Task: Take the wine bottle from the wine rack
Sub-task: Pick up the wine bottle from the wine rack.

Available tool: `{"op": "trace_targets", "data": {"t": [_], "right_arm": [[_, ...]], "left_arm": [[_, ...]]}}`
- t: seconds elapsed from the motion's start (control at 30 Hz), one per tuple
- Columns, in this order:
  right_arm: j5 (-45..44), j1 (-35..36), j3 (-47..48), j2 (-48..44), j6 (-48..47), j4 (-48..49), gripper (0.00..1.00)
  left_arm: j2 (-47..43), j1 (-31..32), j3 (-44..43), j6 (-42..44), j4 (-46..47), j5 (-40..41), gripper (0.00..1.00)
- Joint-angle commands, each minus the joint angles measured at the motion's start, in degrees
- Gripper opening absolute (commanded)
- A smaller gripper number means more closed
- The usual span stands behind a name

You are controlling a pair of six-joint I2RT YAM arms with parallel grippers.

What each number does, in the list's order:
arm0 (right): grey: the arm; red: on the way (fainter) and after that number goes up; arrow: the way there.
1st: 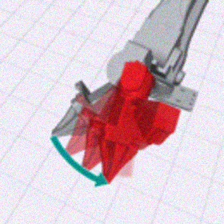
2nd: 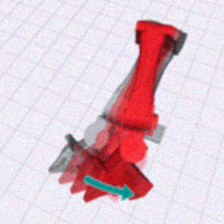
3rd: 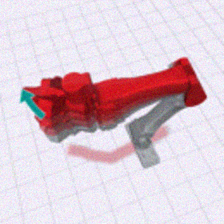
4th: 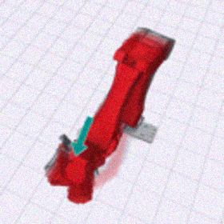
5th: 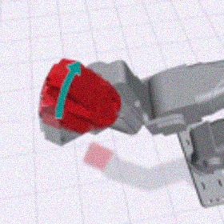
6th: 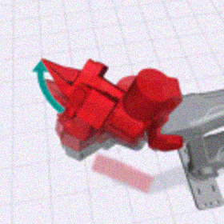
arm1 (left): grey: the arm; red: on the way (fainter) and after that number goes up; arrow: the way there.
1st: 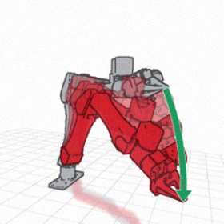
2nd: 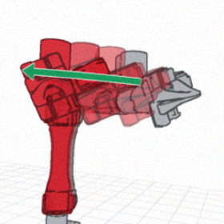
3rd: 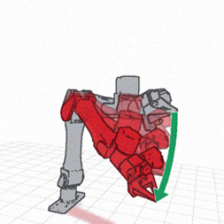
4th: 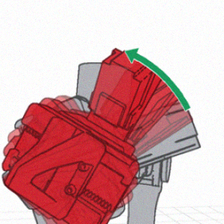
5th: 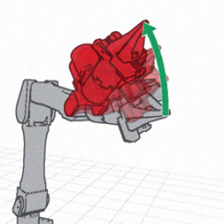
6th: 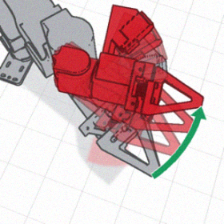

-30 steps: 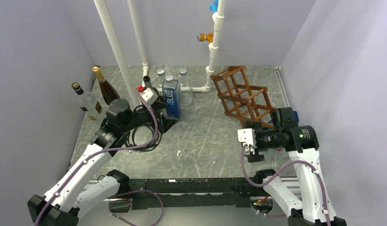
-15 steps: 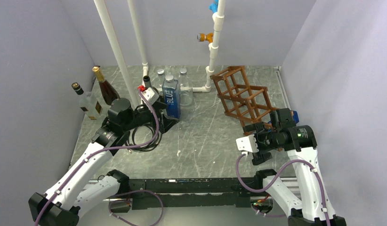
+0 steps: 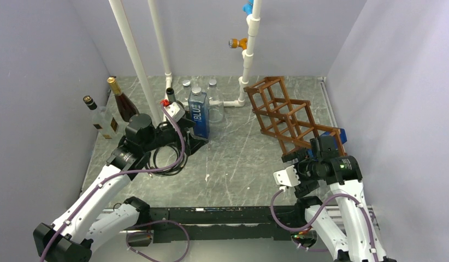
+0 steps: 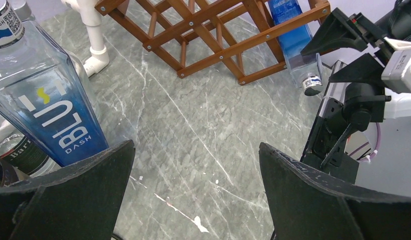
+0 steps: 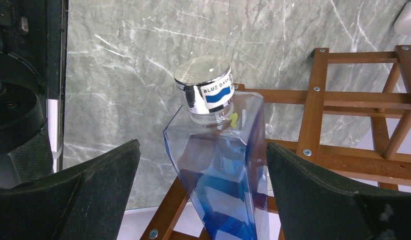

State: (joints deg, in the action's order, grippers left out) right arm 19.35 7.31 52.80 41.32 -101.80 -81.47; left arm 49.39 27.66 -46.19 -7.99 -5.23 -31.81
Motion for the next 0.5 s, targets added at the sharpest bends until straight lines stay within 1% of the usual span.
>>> {"op": "trace_targets", "data": {"t": [0.0, 0.47], "right_arm": [[-1.9, -0.1, -2.6, -1.7, -2.9, 4.6, 1.0], [-4.5, -0.2, -14.6, -13.0, -9.3, 18.8, 0.98]], "left_arm": [[0.2, -0.2, -0.9, 0.9, 1.3, -1.7, 1.0], [1.0, -0.2, -0.9, 0.6, 1.6, -2.5, 1.0]]}}
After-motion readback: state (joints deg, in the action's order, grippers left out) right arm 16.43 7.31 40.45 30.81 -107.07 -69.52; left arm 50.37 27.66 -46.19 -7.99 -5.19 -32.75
